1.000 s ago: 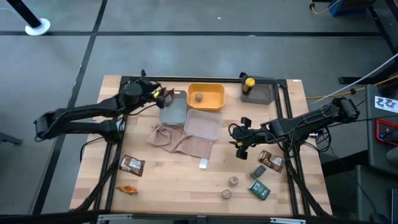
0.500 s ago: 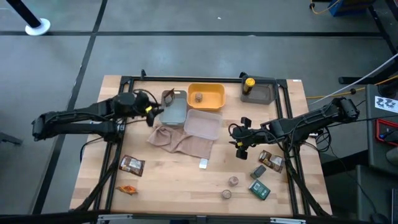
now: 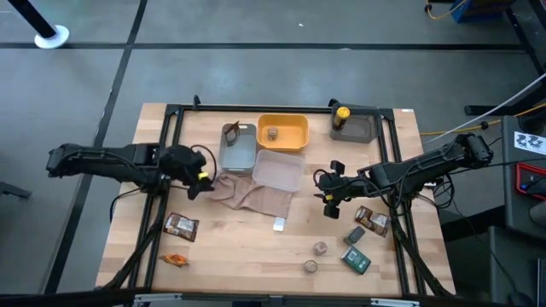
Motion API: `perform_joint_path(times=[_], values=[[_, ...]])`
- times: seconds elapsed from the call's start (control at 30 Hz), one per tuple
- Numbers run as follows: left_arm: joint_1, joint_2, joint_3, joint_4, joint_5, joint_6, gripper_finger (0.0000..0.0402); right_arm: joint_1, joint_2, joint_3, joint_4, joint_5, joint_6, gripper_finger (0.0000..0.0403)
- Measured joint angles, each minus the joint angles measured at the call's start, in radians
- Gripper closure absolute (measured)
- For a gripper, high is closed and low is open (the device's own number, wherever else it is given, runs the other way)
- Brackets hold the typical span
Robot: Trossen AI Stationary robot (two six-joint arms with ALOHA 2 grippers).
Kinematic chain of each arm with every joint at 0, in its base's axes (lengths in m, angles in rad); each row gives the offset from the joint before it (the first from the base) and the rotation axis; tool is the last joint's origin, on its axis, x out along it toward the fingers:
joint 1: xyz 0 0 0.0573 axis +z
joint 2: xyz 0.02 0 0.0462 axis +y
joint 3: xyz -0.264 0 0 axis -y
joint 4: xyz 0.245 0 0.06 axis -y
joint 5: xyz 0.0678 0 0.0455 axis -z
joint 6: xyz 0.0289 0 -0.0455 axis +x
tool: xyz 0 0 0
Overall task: Sort spices by type
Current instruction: Put the top left orange seasoning pack into the gray bin
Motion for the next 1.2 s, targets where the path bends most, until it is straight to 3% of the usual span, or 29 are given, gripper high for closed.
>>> perform_joint_path(times=[0.6,0.93,1.2], values=[[-0.388,0.024,0.000,-0.174,0.067,-0.354,0.0247,0.000,0.000,0.000,0.026,0.000,0.002,0.0249],[-0.579,0.217,0.000,-0.167,0.106,-0.398,0.0247,0.000,0.000,0.000,0.033,0.000,0.002,0.0249],[-0.670,0.380,0.000,-0.168,0.108,-0.389,0.0247,0.000,0.000,0.000,0.034,0.000,0.024,0.0249]])
